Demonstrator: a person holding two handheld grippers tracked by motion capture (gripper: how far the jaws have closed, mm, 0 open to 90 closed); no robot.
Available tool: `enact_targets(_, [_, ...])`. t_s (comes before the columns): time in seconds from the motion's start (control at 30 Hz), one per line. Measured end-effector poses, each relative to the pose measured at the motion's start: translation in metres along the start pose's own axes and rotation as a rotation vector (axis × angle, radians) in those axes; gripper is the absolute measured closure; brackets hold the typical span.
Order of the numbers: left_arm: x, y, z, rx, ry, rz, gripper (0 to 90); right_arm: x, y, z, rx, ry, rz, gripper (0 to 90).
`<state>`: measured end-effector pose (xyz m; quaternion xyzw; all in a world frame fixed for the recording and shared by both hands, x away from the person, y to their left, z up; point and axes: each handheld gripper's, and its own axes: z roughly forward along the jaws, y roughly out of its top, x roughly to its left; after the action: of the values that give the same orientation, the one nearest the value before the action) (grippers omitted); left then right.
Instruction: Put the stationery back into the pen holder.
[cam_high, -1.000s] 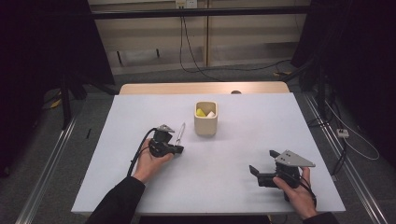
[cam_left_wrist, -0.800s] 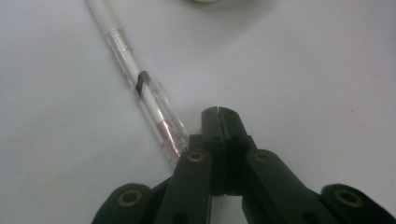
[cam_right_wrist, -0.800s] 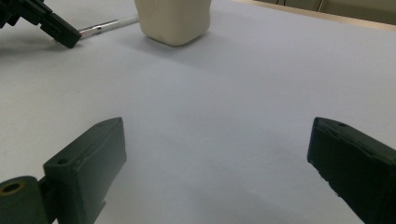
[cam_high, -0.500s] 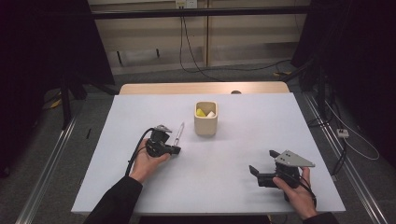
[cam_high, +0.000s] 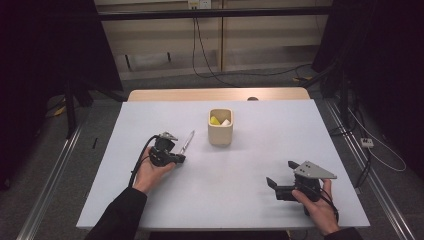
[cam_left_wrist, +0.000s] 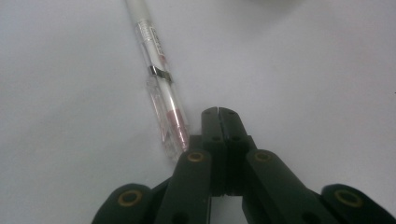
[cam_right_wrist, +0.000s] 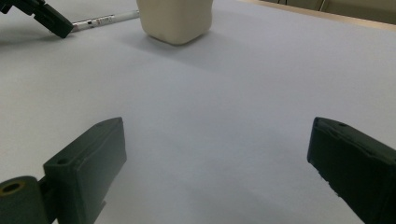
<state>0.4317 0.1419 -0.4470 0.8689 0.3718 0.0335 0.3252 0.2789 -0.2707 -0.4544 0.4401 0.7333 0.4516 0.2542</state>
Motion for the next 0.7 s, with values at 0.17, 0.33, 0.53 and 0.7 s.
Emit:
enact_targets(0.17, [0.0016, -0.0003, -0.0019, 0.013, 0.011, 0.023, 90.0, 0.0003, 0.0001, 0.0, 0.0, 0.002, 0.0, 4.7])
enact_targets(0.33, [0.0041, -0.0011, -0.0041, 0.018, 0.018, 0.019, 90.0, 0.0002, 0.0001, -0.0002, -0.002, 0.002, 0.002, 4.7])
enact_targets(0.53, [0.0074, -0.0026, -0.0066, 0.025, 0.028, 0.021, 90.0, 0.0005, 0.0001, -0.0001, -0.001, 0.004, 0.0, 4.7])
enact_targets(0.7, [0.0099, -0.0038, -0.0081, 0.024, 0.036, 0.024, 90.0, 0.0007, 0.0002, -0.0001, -0.001, 0.003, 0.0, 4.7])
